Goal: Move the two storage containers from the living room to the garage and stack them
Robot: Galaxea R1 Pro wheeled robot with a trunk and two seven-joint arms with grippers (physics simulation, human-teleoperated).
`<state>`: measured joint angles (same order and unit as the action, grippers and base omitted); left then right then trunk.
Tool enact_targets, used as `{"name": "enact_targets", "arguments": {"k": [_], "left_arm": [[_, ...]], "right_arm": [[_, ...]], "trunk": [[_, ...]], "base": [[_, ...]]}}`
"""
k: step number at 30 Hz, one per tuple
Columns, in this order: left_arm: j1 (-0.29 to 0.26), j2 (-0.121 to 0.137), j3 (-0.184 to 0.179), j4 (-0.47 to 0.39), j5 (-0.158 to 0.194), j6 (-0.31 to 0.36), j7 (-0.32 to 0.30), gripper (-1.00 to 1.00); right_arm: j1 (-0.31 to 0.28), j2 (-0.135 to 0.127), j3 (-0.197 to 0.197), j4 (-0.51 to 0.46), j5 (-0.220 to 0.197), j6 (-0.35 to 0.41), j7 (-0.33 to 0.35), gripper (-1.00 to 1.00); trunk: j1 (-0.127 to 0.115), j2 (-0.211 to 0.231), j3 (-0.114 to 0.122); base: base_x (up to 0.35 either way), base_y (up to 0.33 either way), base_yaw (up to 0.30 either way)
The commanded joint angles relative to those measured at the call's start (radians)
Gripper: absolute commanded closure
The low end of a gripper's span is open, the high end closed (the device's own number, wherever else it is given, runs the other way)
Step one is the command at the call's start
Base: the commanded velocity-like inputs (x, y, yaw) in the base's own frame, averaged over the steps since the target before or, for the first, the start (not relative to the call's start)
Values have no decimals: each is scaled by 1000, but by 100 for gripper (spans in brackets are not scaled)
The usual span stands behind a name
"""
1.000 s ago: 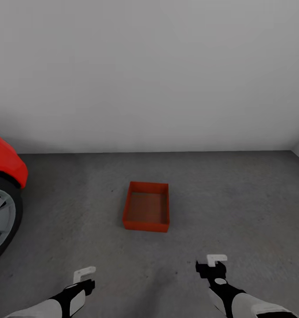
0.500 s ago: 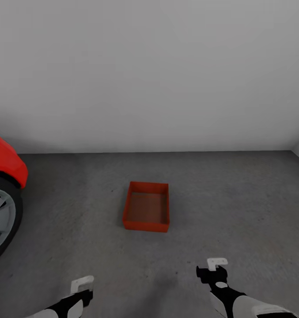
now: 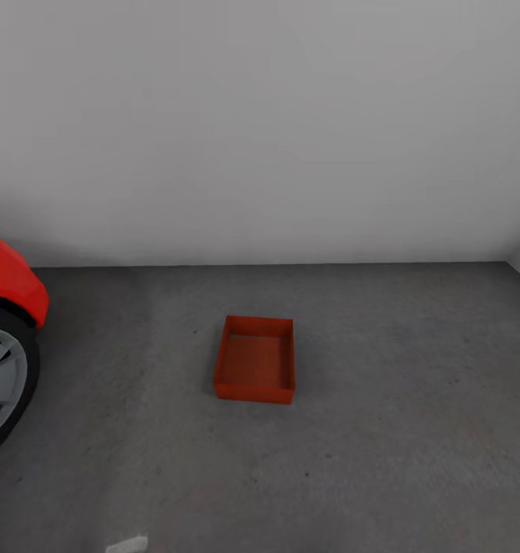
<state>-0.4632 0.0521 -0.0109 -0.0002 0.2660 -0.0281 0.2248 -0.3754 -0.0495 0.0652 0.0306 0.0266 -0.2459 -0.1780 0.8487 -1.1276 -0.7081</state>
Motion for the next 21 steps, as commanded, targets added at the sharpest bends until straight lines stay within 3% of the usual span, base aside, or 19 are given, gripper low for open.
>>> {"name": "enact_targets", "arguments": {"k": [1,5,21], "left_arm": [[18,-2,-3,0,6,-3,1,-100],[51,-4,-3,0,6,-4,1,-100],[72,-9,-3,0,6,-3,-2,-100]], "right_arm": [[3,-1,7,3,2,9,-5,-100],[9,2,7,3,-1,52,-15,-100],[10,7,7,3,3,62,-6,-100]], "trunk": [[0,0,-1],[0,0,-1],[0,0,-1]], "base": [[0,0,0],[0,0,0],[0,0,0]]}}
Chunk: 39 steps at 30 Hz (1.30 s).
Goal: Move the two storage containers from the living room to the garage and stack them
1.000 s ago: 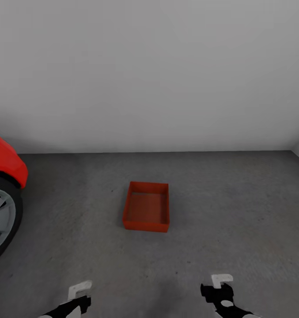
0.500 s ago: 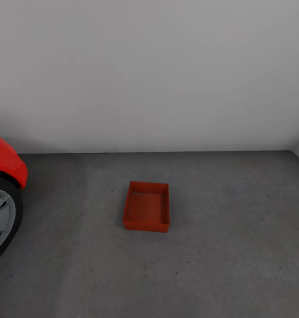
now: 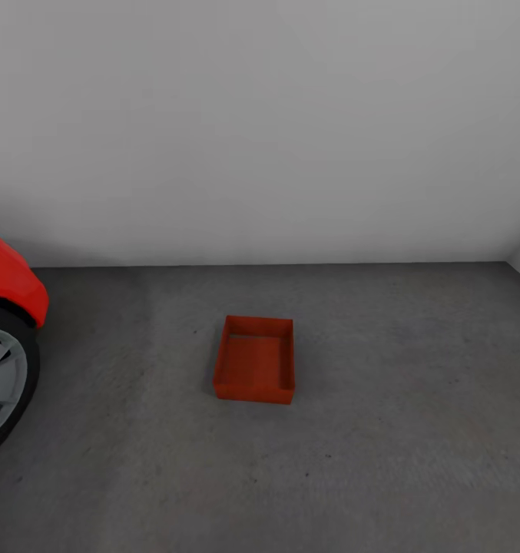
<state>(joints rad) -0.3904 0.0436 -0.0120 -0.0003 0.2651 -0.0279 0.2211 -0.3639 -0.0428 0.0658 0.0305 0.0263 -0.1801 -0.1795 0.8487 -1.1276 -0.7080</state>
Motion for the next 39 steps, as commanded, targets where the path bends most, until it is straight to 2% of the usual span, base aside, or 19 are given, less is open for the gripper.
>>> {"name": "enact_targets", "arguments": {"k": [1,18,33,39], "left_arm": [[4,0,-2,0,7,-3,1,-100],[76,2,-2,0,6,-4,0,-100],[81,1,-2,0,5,-4,0,-100],[101,1,-2,0,5,-5,0,-100]], "right_arm": [[-1,0,6,3,3,-4,-4,-100],[11,2,6,8,1,2,-4,-100],[13,-7,6,5,2,-4,2,-100],[95,-9,6,5,6,-11,20,-100]], "trunk": [[0,0,-1],[0,0,-1],[0,0,-1],[0,0,-1]], "base": [[0,0,0],[0,0,0],[0,0,0],[0,0,0]]}}
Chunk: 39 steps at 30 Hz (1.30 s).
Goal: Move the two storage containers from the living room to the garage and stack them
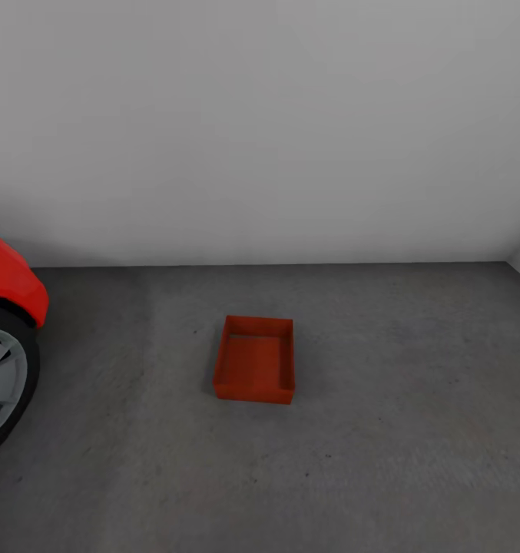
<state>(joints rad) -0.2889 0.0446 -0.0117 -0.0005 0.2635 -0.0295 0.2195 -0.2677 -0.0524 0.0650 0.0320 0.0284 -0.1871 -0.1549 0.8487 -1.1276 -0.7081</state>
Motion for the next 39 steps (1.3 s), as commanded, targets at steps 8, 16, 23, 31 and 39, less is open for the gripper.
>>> {"name": "enact_targets", "arguments": {"k": [8,16,23,31,39], "left_arm": [[37,-1,-2,0,5,-4,-1,-100],[52,-1,-2,-2,0,-6,-20,-100],[53,3,-6,-11,-3,-5,-21,-100],[53,4,-6,-15,-3,-5,-21,-100],[52,4,-5,-15,-3,-5,-22,-100]], "right_arm": [[100,6,7,3,-1,-10,127,-100],[126,9,-2,3,-96,-13,166,-100],[127,11,-2,3,-107,-12,167,-100],[127,12,-1,3,-101,-12,169,-100],[127,13,-1,3,-101,-12,169,-100]], "trunk": [[0,0,-1],[0,0,6],[0,0,17],[0,0,29],[0,0,41]], "base": [[0,0,0],[0,0,-47],[0,0,-63],[0,0,-57],[0,0,-59]]}}
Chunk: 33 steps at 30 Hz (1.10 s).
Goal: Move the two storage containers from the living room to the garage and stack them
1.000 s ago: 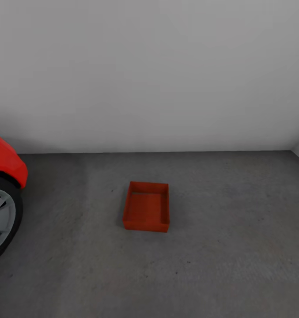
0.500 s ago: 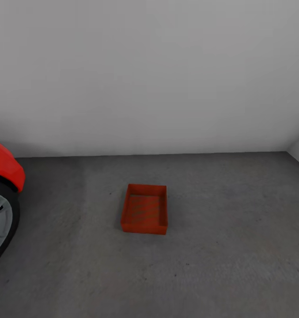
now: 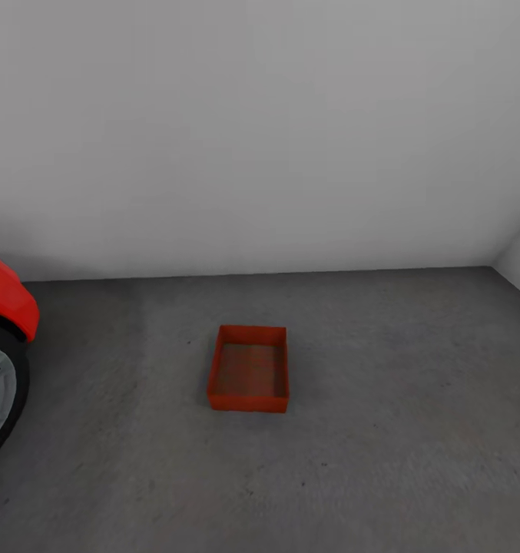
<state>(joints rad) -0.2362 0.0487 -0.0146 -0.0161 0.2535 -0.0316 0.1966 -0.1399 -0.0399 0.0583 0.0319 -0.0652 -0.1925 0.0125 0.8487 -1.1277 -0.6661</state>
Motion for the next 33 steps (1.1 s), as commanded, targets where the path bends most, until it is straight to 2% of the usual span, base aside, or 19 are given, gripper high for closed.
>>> {"name": "enact_targets", "arguments": {"k": [1,33], "left_arm": [[0,0,-2,0,7,-4,2,-100],[0,0,-1,1,7,-3,2,-100]], "right_arm": [[-1,0,6,3,-7,-4,1,-100],[-1,0,8,3,-8,-8,1,-100]], "trunk": [[0,0,1],[0,0,50]], "base": [[0,0,-50],[0,0,-14]]}}
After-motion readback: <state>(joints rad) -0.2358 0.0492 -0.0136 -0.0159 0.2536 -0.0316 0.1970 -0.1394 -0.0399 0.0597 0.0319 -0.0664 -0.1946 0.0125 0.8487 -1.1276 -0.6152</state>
